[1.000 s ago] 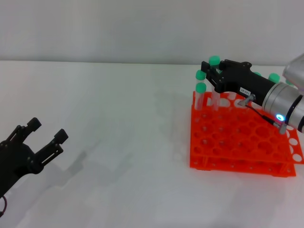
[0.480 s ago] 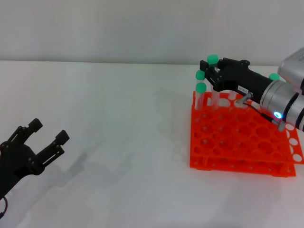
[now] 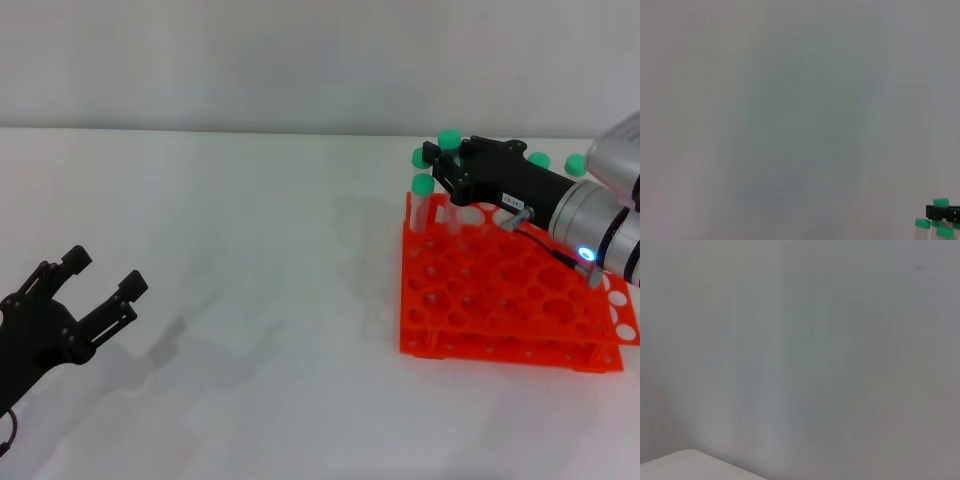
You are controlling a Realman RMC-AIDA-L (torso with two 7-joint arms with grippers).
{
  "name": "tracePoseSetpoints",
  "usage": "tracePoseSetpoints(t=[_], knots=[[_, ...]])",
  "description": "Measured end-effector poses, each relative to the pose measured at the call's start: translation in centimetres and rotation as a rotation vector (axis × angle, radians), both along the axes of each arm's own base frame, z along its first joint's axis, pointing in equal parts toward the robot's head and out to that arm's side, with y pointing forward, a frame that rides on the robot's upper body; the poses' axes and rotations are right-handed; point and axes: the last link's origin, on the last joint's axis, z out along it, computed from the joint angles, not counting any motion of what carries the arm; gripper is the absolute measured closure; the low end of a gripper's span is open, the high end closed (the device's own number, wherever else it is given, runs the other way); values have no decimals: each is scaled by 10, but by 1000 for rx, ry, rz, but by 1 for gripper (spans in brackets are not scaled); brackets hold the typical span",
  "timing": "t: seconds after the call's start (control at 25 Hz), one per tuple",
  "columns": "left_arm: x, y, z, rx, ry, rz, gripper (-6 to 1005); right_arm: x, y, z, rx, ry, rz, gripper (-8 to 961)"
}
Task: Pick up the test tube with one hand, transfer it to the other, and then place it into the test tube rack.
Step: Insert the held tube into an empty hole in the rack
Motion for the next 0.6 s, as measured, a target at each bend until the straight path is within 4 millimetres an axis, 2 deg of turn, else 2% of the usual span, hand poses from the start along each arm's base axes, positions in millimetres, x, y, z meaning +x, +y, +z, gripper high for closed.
tracePoseSetpoints(t=[0.6], knots=[[0, 1, 1, 1, 2, -2, 106, 5, -5, 3, 17, -5, 18, 682]])
